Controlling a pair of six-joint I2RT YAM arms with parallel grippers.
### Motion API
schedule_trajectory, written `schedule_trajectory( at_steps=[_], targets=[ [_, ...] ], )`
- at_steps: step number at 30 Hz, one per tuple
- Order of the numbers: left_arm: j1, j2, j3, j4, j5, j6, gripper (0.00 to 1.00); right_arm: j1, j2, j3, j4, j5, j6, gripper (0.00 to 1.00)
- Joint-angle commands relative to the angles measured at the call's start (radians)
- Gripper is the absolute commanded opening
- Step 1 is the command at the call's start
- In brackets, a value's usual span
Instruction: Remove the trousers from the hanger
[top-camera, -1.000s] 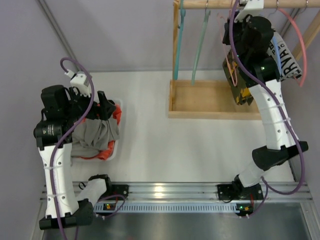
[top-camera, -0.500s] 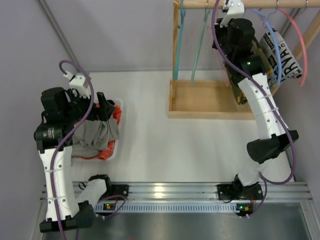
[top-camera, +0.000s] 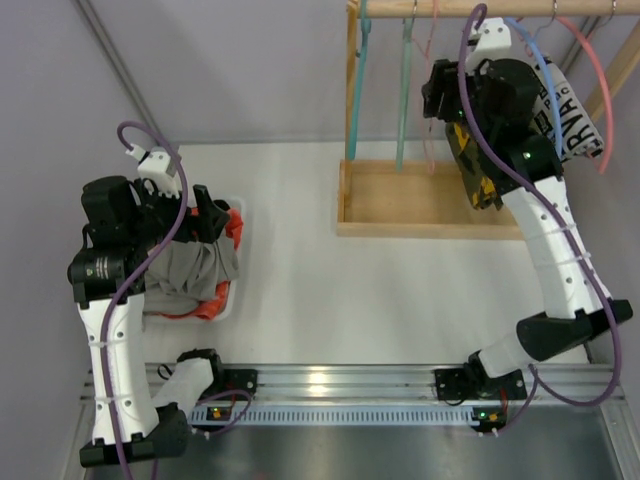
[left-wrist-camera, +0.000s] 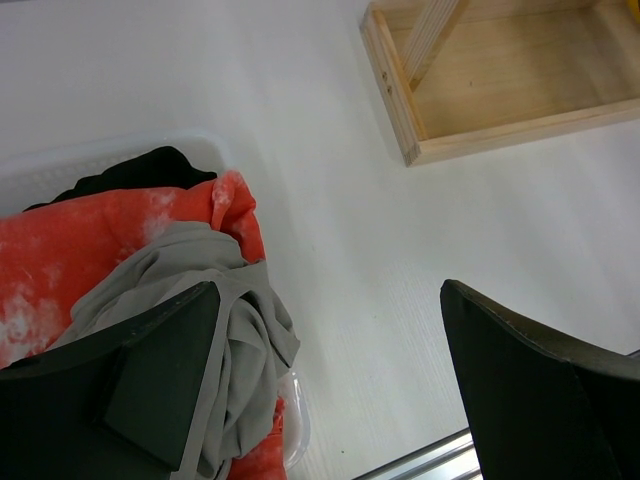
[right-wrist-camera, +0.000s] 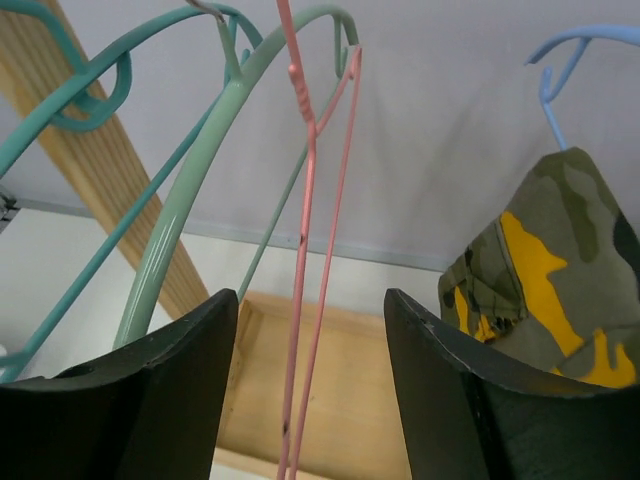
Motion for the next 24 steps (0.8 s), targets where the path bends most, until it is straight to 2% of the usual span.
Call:
schedule_trajectory(
  at_steps=[1, 9, 12, 15, 16, 19, 24],
  targets=[
    [0.001, -0.008, 0.029, 0.056, 0.02, -0.011, 0.98, 0.008, -0.156, -0.054, -0.014, -0.018, 0.026, 0.62],
    [0.001, -0.01, 0.026, 0.057, 0.034, -0.014, 0.98, -0.029, -0.322, -0.083, -0.112, -0.098, 0.055, 0.85],
    [0.001, -0.008, 0.024, 0.057, 0.043, -0.014, 0.98, -0.113, -0.334, -0.047, -0.175, -0.153, 0.069, 0.91],
    [0.001, -0.008, 0.024, 0.057, 0.045, -0.015, 0.98, -0.185, -0.345, -0.034, -0.193, -0.24, 0.075, 0.91],
    [0.001, -0.008, 0.023, 0.057, 0.045, -0.015, 0.98, -0.251, -0.342, -0.03, -0.196, -0.275, 0.078, 0.85],
    [0.001, -0.013, 0.009, 0.056, 0.059, -0.02, 0.98, -0.389, -0.304, 0.022, -0.232, -0.388, 0.081, 0.81],
    [0.001, -0.036, -0.02, 0.067, 0.057, -0.015, 0.98, -0.591, -0.227, 0.099, -0.24, -0.587, 0.076, 0.82]
  ],
)
